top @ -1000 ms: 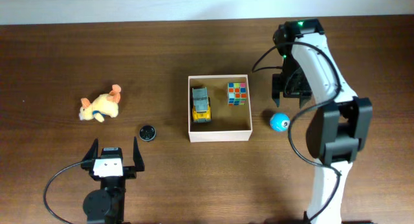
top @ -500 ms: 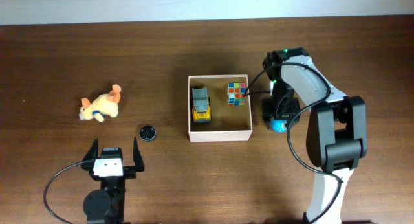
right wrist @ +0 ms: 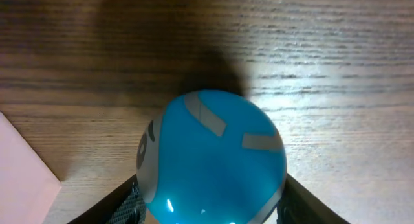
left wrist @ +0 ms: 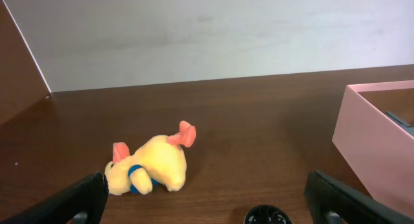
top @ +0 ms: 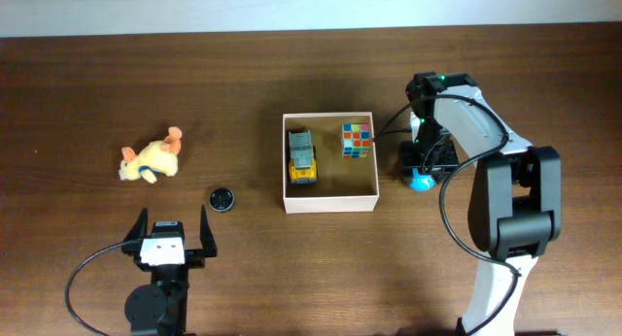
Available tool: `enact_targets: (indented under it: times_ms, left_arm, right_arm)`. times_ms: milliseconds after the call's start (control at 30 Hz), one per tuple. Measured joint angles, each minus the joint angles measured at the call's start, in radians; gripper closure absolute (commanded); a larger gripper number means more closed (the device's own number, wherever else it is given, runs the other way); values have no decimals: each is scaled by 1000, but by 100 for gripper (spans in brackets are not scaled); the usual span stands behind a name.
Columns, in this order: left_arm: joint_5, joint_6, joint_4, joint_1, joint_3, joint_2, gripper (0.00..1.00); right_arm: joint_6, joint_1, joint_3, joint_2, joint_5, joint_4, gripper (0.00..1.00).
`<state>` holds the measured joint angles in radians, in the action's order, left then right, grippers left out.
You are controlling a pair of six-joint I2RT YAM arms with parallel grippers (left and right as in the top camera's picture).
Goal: Pack container
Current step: 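Lower the right gripper onto the blue ball and close on it, then lift the blue ball and carry it over the box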
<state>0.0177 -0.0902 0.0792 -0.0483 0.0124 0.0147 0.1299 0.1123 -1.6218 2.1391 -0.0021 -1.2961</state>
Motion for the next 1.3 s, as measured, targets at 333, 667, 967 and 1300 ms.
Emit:
enact_targets:
  times_ms: [333,667,967,1300]
  left_arm:
    - [0,0,0,0,0,0,1]
    - [0,0,0,0,0,0,1]
    - [0,0,0,0,0,0,1]
    - [0,0,0,0,0,0,1]
  right_arm:
    - [-31,-2,0,-1,0,38,49]
    - [-46,-3,0,-5,0,73,62]
    - [-51,-3,2,-5,1,79,69]
    - [-51,-3,-19,-5,0,50,69]
